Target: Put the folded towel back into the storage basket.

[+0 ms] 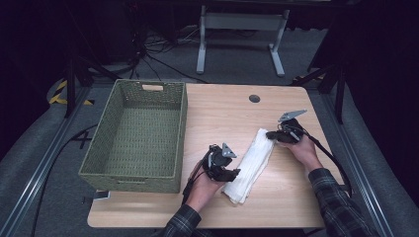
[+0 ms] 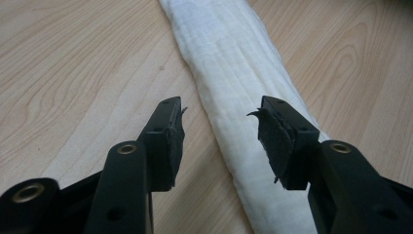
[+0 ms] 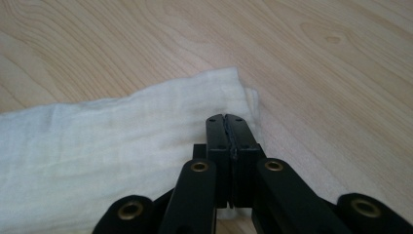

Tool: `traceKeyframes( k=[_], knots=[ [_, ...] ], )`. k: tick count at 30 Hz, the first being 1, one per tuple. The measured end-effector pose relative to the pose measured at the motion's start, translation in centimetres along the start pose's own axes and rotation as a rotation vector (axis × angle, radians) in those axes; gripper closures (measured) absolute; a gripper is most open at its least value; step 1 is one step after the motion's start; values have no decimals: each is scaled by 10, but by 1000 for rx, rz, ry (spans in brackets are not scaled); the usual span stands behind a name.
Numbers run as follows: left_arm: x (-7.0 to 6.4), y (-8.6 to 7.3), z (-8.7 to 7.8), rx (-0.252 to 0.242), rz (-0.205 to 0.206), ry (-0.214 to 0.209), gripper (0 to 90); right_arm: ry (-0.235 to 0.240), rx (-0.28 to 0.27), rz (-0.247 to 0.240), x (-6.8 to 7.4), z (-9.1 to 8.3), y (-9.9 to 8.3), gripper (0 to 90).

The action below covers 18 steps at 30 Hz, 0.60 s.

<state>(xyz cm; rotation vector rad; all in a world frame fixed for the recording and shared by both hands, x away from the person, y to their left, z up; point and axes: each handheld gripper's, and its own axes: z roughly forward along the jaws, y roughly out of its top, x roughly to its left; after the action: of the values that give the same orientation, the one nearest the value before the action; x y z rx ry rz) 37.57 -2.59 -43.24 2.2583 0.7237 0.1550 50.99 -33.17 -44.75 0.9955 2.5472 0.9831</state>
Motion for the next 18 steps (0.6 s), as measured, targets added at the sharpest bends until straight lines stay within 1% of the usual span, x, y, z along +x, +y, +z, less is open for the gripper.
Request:
traceKeyframes(
  k=[3, 5, 6, 7, 8, 10, 12, 13, 15, 16, 17, 18],
  knots=[
    [0, -1, 1, -1, 3, -1, 553, -1, -6, -1, 1, 0, 3, 896],
    [0, -1, 1, 10, 5, -10, 620, -3, -24, -6, 3, -5, 4, 886],
    [1, -2, 1, 10, 6, -13, 648, -1, -31, -5, 3, -8, 4, 864],
    [1, -3, 2, 18, 3, -12, 698, 0, -38, -8, 5, -12, 4, 839],
    [1, -4, 3, 16, -2, -14, 746, -4, -45, -15, 7, -17, 3, 811],
    [2, -7, 5, 32, -10, -21, 840, -18, -56, -25, 11, -25, 0, 747],
    [3, -9, 8, 57, -2, -23, 887, -19, -70, -18, 13, -32, -4, 691],
    [3, -10, 9, 56, -1, -27, 892, -20, -71, -15, 14, -35, -6, 659],
    [1, -12, 13, 71, 0, -35, 894, -32, -83, -12, 17, -41, -12, 597],
    [0, -12, 14, 81, 4, -38, 894, -34, -90, -9, 18, -43, -15, 582],
    [0, -12, 14, 81, 4, -38, 895, -34, -96, -2, 19, -46, -18, 566],
    [-1, -12, 16, 85, 9, -45, 895, -34, -96, -2, 19, -46, -18, 566]
  ],
)
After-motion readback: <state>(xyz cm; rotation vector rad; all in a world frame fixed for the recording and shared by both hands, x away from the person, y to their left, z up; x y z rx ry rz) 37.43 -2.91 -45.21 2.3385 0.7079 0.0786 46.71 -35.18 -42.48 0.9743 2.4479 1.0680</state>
